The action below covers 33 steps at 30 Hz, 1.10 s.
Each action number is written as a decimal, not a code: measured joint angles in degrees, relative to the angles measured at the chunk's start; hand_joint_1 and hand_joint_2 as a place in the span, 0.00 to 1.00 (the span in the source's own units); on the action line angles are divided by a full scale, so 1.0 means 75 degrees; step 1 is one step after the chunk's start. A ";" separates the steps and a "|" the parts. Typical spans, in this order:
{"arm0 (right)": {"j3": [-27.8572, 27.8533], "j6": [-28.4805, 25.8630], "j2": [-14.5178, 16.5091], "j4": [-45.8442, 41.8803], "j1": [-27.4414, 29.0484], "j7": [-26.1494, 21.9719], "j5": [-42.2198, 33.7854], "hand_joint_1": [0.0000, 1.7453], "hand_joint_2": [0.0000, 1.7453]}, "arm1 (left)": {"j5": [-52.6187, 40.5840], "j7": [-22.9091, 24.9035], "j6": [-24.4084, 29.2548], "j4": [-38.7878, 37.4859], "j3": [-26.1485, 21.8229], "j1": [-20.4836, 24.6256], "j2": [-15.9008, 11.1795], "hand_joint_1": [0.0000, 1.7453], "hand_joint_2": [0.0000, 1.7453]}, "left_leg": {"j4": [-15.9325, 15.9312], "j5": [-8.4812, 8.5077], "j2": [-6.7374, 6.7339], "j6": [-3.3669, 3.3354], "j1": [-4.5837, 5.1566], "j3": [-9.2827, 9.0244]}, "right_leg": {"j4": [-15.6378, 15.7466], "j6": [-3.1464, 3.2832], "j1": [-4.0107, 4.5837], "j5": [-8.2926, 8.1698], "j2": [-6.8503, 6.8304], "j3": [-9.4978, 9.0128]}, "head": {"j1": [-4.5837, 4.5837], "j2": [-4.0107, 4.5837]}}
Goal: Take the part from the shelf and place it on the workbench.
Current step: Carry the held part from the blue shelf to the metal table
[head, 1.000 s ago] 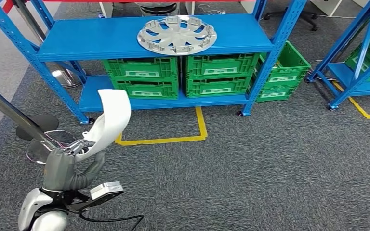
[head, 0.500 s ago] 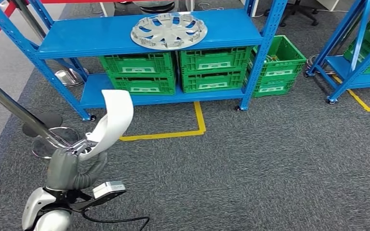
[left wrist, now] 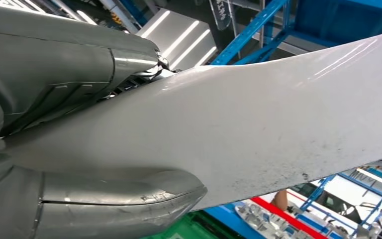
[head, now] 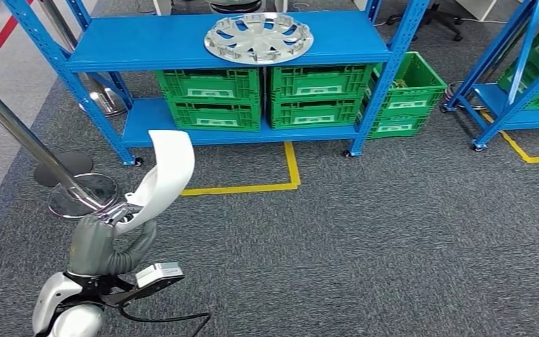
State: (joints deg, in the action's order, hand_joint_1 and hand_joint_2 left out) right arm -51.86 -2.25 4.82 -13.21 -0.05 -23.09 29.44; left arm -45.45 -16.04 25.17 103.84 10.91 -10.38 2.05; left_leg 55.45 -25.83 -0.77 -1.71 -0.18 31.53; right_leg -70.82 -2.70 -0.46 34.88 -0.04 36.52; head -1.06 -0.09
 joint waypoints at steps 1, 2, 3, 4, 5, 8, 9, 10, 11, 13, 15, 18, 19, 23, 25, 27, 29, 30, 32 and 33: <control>-0.0007 0.0001 0.0000 -0.0004 -0.0003 -0.0007 0.0005 0.00 0.00 | 0.0003 0.0000 0.0001 -0.0004 -0.0001 -0.0001 0.0000 1.00 1.00 | 0.0015 0.0035 0.0001 0.0028 -0.0008 0.0037 | 0.0559 -0.0015 -0.0023 -0.0225 -0.0002 -0.0384 | -0.0001 0.0000; -0.0009 0.0004 0.0000 -0.0007 -0.0013 -0.0012 0.0010 0.00 0.00 | 0.0006 0.0000 0.0001 -0.0005 -0.0004 -0.0001 0.0000 1.00 1.00 | 0.0039 0.0061 0.0001 0.0063 0.0000 0.0070 | 0.1180 -0.0029 -0.0038 -0.0379 0.0000 -0.0772 | -0.0001 0.0000; -0.0011 0.0006 0.0001 -0.0008 -0.0025 -0.0020 0.0017 0.00 0.00 | 0.0007 0.0000 0.0000 -0.0005 -0.0007 0.0001 0.0000 1.00 1.00 | 0.0071 0.0084 0.0000 0.0100 0.0012 0.0101 | 0.1671 -0.0006 -0.0044 -0.0494 0.0013 -0.1055 | -0.0005 0.0000; -0.0012 0.0008 0.0002 -0.0008 -0.0032 -0.0026 0.0023 0.00 0.00 | 0.0008 -0.0002 0.0000 -0.0005 -0.0009 0.0003 0.0000 1.00 1.00 | 0.0098 0.0110 0.0000 0.0141 0.0025 0.0126 | 0.1968 0.0027 -0.0042 -0.0540 0.0025 -0.1213 | -0.0013 0.0000; -0.0012 0.0010 0.0003 -0.0007 -0.0033 -0.0031 0.0031 0.00 0.00 | 0.0009 -0.0004 0.0000 -0.0005 -0.0010 0.0002 0.0000 1.00 1.00 | 0.0114 0.0138 0.0000 0.0184 0.0036 0.0146 | 0.2056 0.0074 -0.0028 -0.0527 0.0036 -0.1237 | -0.0017 0.0000; -0.0025 0.0011 0.0004 -0.0007 -0.0018 -0.0035 0.0074 0.00 0.00 | 0.0014 -0.0009 0.0001 -0.0005 -0.0011 -0.0007 -0.0001 1.00 1.00 | 0.0205 0.0091 0.0017 0.0311 0.0011 0.0218 | 0.2024 0.0274 -0.0028 -0.0645 0.0016 -0.1161 | -0.0028 0.0000; -0.0038 0.0011 0.0003 -0.0008 -0.0023 -0.0036 0.0095 0.00 0.00 | 0.0019 -0.0009 0.0001 -0.0005 -0.0012 -0.0007 -0.0002 1.00 1.00 | 0.0411 -0.0106 0.0027 0.0351 0.0002 0.0309 | 0.2030 0.0344 -0.0038 -0.0702 0.0004 -0.1131 | -0.0042 0.0000; -0.0052 0.0012 0.0003 -0.0009 -0.0026 -0.0036 0.0117 0.00 0.00 | 0.0025 -0.0009 0.0001 -0.0006 -0.0013 -0.0008 -0.0003 1.00 1.00 | 0.0774 -0.0399 0.0037 0.0388 -0.0009 0.0452 | 0.2034 0.0399 -0.0045 -0.0760 -0.0008 -0.1091 | -0.0056 0.0000; -0.0066 0.0013 0.0002 -0.0009 -0.0028 -0.0038 0.0139 0.00 0.00 | 0.0030 -0.0009 0.0001 -0.0007 -0.0014 -0.0009 -0.0003 1.00 1.00 | 0.1276 -0.0742 0.0044 0.0416 -0.0017 0.0633 | 0.2025 0.0428 -0.0035 -0.0808 -0.0014 -0.1040 | -0.0070 0.0000; -0.0083 0.0019 0.0001 -0.0010 -0.0026 -0.0039 0.0171 0.00 0.00 | 0.0033 -0.0009 0.0001 -0.0012 -0.0014 -0.0017 -0.0003 1.00 1.00 | 0.2201 -0.1192 0.0045 0.0437 -0.0027 0.0917 | 0.1988 0.0446 -0.0011 -0.0883 -0.0023 -0.0903 | -0.0073 0.0000; -0.0099 0.0026 0.0002 -0.0010 -0.0026 -0.0039 0.0206 0.00 0.00 | 0.0037 -0.0009 0.0001 -0.0017 -0.0015 -0.0022 -0.0003 1.00 1.00 | 0.2172 -0.1081 0.0046 0.0401 -0.0025 0.0743 | 0.1930 0.0447 0.0016 -0.0923 -0.0022 -0.0788 | -0.0075 0.0000; -0.0122 0.0034 0.0020 -0.0009 -0.0034 -0.0044 0.0243 0.00 0.00 | 0.0042 -0.0009 0.0001 -0.0018 -0.0014 -0.0017 -0.0003 1.00 1.00 | 0.0681 -0.0493 0.0050 0.0240 0.0009 -0.0153 | 0.1868 0.0415 0.0061 -0.0961 -0.0010 -0.0711 | -0.0073 0.0000; -0.0125 0.0036 0.0030 -0.0009 -0.0040 -0.0047 0.0247 0.00 0.00 | 0.0046 -0.0009 0.0001 -0.0018 -0.0013 -0.0012 -0.0003 1.00 1.00 | 0.0340 -0.0415 0.0051 0.0194 0.0026 -0.0326 | 0.1853 0.0383 0.0073 -0.0983 -0.0011 -0.0682 | -0.0071 0.0000; -0.0138 0.0042 0.0037 -0.0009 -0.0054 -0.0057 0.0264 0.00 0.00 | 0.0059 -0.0010 -0.0001 -0.0020 -0.0025 -0.0022 -0.0012 1.00 1.00 | 0.0084 -0.0304 0.0041 0.0091 0.0028 -0.0332 | 0.1804 0.0202 0.0065 -0.1023 -0.0017 -0.0558 | -0.0065 0.0000; -0.0162 0.0048 0.0031 -0.0009 -0.0059 -0.0062 0.0288 0.00 0.00 | 0.0060 -0.0013 -0.0008 -0.0020 -0.0032 -0.0014 -0.0011 1.00 1.00 | 0.0020 -0.0203 0.0020 0.0024 -0.0007 -0.0274 | 0.1348 0.0123 0.0050 -0.0656 -0.0006 -0.0334 | -0.0025 0.0000; -0.0189 0.0057 0.0030 -0.0008 -0.0063 -0.0066 0.0322 0.00 0.00 | 0.0052 -0.0016 -0.0017 -0.0023 -0.0036 -0.0008 -0.0012 1.00 1.00 | 0.0025 -0.0136 0.0005 -0.0016 0.0003 -0.0169 | 0.0353 0.0056 0.0018 -0.0077 -0.0002 0.0079 | 0.0015 0.0000; -0.0200 0.0060 0.0030 -0.0009 -0.0057 -0.0066 0.0344 0.00 0.00 | 0.0044 -0.0017 -0.0022 -0.0031 -0.0039 -0.0011 -0.0017 1.00 1.00 | 0.0036 -0.0071 -0.0004 -0.0016 0.0014 -0.0073 | -0.0295 0.0014 -0.0007 0.0151 -0.0003 0.0287 | 0.0020 0.0000; -0.0205 0.0065 0.0030 -0.0009 -0.0054 -0.0066 0.0351 0.00 0.00 | 0.0044 -0.0017 -0.0022 -0.0036 -0.0039 -0.0013 -0.0017 1.00 1.00 | 0.0045 -0.0046 -0.0003 -0.0003 0.0013 -0.0040 | -0.0180 0.0005 -0.0015 0.0045 -0.0004 0.0169 | 0.0023 0.0000; -0.0227 0.0102 0.0028 -0.0012 -0.0059 -0.0066 0.0371 0.00 0.00 | 0.0038 -0.0019 -0.0022 -0.0044 -0.0041 -0.0013 -0.0017 1.00 1.00 | 0.0069 -0.0013 -0.0002 0.0037 0.0009 -0.0007 | 0.0808 0.0013 -0.0031 -0.0402 -0.0006 -0.0446 | 0.0023 0.0000; -0.0240 0.0135 0.0028 -0.0012 -0.0070 -0.0066 0.0385 0.00 0.00 | 0.0033 -0.0021 -0.0022 -0.0046 -0.0042 -0.0011 -0.0018 1.00 1.00 | 0.0098 -0.0007 -0.0002 0.0067 0.0024 0.0011 | 0.1358 0.0025 -0.0032 -0.0558 -0.0006 -0.0758 | 0.0025 0.0000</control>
State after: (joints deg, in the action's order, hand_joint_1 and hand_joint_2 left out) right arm -53.66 -1.23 5.04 -13.31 -0.58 -23.58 32.33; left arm -45.20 -16.20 25.00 103.49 10.60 -10.47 1.92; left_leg 56.18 -25.89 -0.79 -1.21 0.01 31.61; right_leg -60.63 -2.51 -0.70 30.70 -0.09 30.83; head -0.87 -0.09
